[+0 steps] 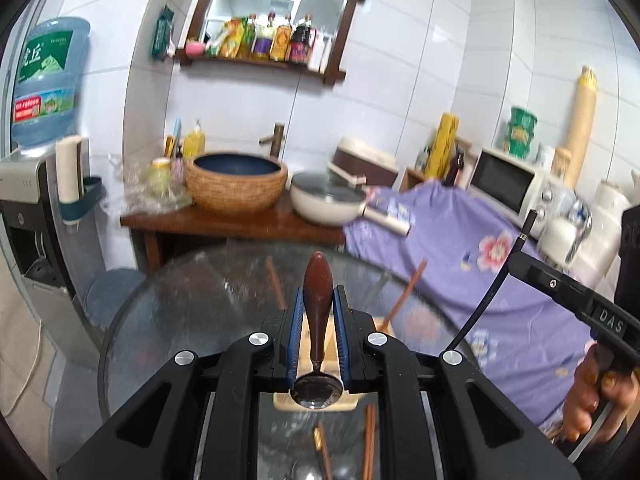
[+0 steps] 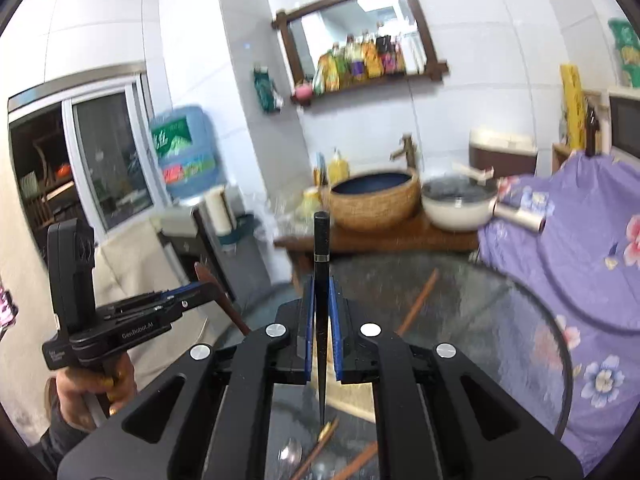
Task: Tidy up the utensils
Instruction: 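Lower the spoon and black chopstick into the cream holder, opening both grippers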
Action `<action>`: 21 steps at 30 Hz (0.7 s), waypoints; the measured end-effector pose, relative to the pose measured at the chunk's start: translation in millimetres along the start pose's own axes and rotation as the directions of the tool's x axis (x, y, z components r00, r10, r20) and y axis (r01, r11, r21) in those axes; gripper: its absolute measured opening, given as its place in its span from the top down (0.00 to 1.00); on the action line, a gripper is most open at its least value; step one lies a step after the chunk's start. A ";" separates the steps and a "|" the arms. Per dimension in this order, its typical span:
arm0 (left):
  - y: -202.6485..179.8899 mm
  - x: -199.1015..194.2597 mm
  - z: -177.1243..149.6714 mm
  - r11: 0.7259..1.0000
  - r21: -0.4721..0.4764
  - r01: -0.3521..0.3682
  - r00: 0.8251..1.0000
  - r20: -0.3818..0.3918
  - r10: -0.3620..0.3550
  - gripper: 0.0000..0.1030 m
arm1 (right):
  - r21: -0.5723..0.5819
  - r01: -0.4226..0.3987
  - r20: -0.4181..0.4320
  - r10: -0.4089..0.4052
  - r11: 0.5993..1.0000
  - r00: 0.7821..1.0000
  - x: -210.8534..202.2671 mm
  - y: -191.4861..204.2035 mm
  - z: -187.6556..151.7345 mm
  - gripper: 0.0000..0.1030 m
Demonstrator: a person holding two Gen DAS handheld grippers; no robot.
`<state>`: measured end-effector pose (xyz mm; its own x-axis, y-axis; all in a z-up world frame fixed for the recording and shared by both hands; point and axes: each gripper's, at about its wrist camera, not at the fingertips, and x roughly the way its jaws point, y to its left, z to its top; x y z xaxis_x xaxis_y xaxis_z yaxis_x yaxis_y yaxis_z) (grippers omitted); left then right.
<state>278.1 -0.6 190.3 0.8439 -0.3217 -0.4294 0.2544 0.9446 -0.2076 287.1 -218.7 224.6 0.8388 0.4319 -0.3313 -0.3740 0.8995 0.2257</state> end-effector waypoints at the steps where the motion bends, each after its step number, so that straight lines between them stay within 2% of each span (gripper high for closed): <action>1: -2.4 2.4 8.5 1.000 -0.005 -0.007 1.000 0.016 0.007 0.86 | -0.010 0.018 0.026 -0.018 1.000 0.999 0.0 2.7 9.1 0.92; 5: -9.9 18.5 24.8 1.000 -0.015 -0.021 0.999 0.039 0.022 0.86 | -0.018 0.078 0.091 -0.076 0.997 0.993 8.8 8.3 30.1 0.92; 9: -10.9 40.5 26.3 0.999 -0.037 -0.030 0.999 0.029 0.031 0.86 | -0.033 0.144 0.127 -0.139 0.989 0.982 24.7 6.7 32.5 0.92; 21: 1.8 88.6 -10.6 0.997 -0.047 -0.063 0.996 -0.059 0.060 0.86 | 0.039 0.163 0.007 -0.164 0.986 0.987 78.0 -26.5 -14.8 0.92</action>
<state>348.4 -28.1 142.6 0.8282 -0.2673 -0.4925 0.1783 0.9589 -0.2207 356.6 -207.8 179.3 0.8914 0.2785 -0.3576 -0.2163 0.9547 0.2044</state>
